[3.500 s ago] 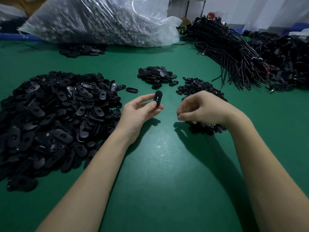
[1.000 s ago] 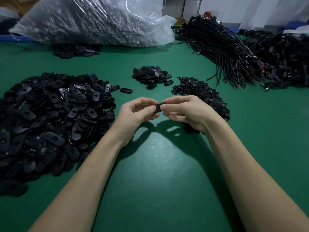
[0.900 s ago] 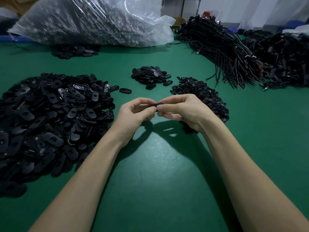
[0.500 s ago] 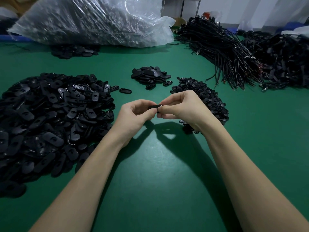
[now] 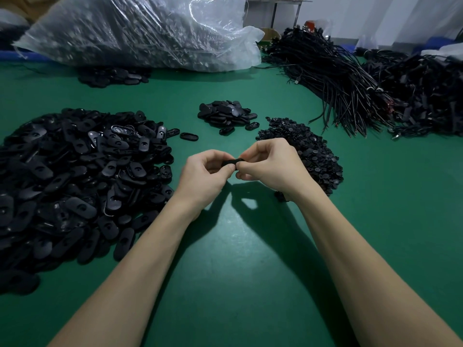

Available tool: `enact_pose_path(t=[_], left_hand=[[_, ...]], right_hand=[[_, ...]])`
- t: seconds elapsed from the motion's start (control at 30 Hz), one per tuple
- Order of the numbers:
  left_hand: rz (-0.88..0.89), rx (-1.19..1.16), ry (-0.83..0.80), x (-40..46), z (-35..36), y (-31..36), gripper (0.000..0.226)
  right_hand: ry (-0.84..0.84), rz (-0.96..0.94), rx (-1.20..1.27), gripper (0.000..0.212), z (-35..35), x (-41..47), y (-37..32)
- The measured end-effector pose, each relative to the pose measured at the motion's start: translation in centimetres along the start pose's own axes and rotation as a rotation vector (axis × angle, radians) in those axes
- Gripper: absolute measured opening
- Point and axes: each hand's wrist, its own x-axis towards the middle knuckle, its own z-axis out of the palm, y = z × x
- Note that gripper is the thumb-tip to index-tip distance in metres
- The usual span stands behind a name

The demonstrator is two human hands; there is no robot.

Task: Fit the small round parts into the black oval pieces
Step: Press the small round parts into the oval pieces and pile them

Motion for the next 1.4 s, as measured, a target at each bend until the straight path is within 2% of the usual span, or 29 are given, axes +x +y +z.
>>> enact_pose_path(t=[0.33, 0.47, 0.57, 0.7, 0.8, 0.93, 1.17, 1.4], left_hand=[[0.01, 0.019, 0.052, 0.0, 0.1, -0.3, 0.014], [-0.019, -0.081, 0.03, 0.0, -0.2, -0.1, 0.011], [-0.091, -0.176, 0.055, 0.2, -0.1, 0.0, 0.01], [-0.155, -0.353, 0.076, 0.6, -0.2, -0.1, 0.019], [-0.179, -0.461, 0.11, 0.9, -0.3, 0.1, 0.019], [-0.176, -0.46, 0.1, 0.9, -0.2, 0.2, 0.012], [-0.176, -0.454, 0.071, 0.8, -0.2, 0.1, 0.007], [-0.164, -0.419, 0.05, 0.7, 0.1, 0.2, 0.004]], right_hand=[[0.053, -0.07, -0.067, 0.01, 0.6, 0.0, 0.1], [-0.027, -0.087, 0.034, 0.01, -0.1, 0.1, 0.3], [-0.073, -0.22, -0.11, 0.023, -0.7, 0.5, 0.8], [0.037, -0.338, -0.327, 0.018, -0.2, 1.7, 1.3], [0.13, -0.275, -0.31, 0.019, 0.6, 3.5, 1.2], [0.255, -0.174, -0.247, 0.021, 1.1, 8.3, -0.3], [0.28, 0.008, -0.307, 0.019, 1.5, 16.2, -3.2], [0.251, 0.052, -0.384, 0.017, 1.8, 18.3, -3.2]])
